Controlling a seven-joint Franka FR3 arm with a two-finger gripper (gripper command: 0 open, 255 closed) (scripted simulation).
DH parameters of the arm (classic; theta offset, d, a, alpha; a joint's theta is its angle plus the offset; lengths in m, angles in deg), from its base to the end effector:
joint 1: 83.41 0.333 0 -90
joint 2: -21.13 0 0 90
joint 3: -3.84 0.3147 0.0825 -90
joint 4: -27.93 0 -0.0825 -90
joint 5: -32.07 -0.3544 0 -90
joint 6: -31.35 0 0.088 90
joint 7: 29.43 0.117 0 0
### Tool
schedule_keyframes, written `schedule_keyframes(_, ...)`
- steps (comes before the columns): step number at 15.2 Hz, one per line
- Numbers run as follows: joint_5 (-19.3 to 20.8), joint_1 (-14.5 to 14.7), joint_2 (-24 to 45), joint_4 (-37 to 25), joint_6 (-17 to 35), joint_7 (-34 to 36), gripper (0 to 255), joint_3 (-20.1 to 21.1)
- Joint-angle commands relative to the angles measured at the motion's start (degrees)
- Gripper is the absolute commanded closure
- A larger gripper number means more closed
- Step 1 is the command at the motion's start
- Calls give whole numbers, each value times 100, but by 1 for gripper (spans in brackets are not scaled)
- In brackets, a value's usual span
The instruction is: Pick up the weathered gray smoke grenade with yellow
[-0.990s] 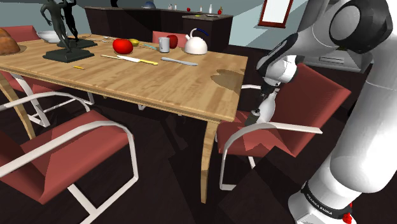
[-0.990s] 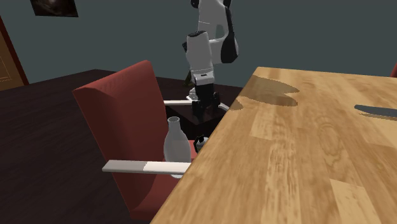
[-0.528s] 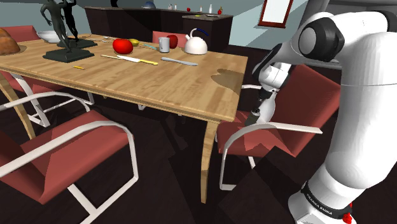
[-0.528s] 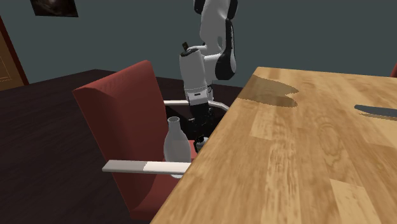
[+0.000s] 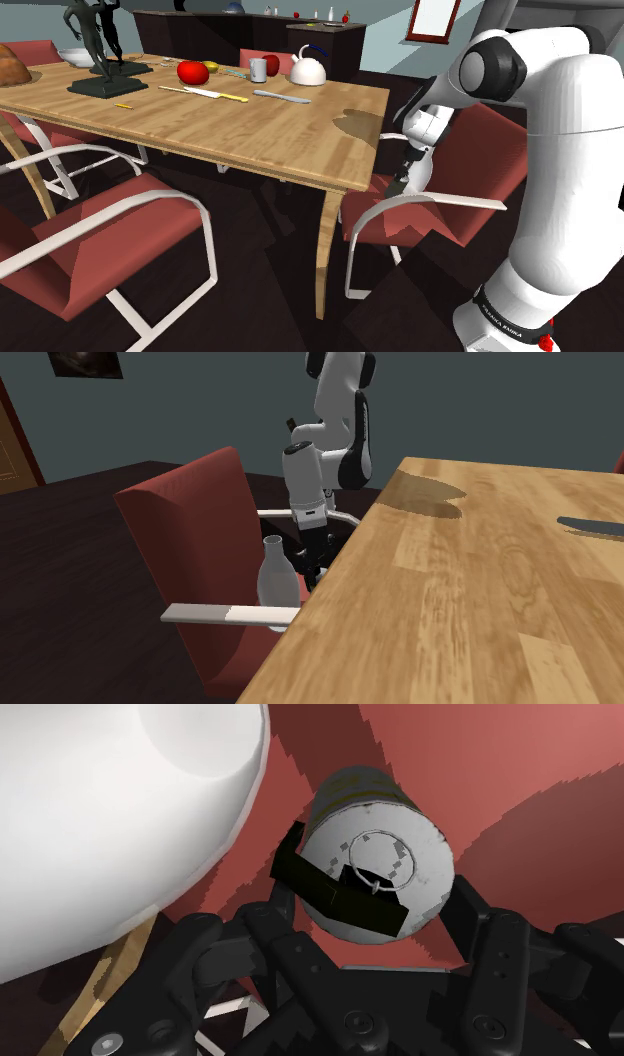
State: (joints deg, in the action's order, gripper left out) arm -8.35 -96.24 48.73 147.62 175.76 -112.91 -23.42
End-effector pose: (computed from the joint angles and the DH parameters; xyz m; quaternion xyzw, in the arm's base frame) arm 0.4352 -0.3641 0.2276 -0.9878 -0.1163 -0.1003 0.0243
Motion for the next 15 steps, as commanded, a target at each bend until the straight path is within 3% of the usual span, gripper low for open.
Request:
schedule_keyframes(1, -7, -5, 13, 4, 6, -6, 255, 4)
schedule_keyframes(8, -7, -3, 6, 15, 11, -9, 255, 2)
schedule_keyframes(15, 442, 207, -432, 71, -292, 352, 255, -282)
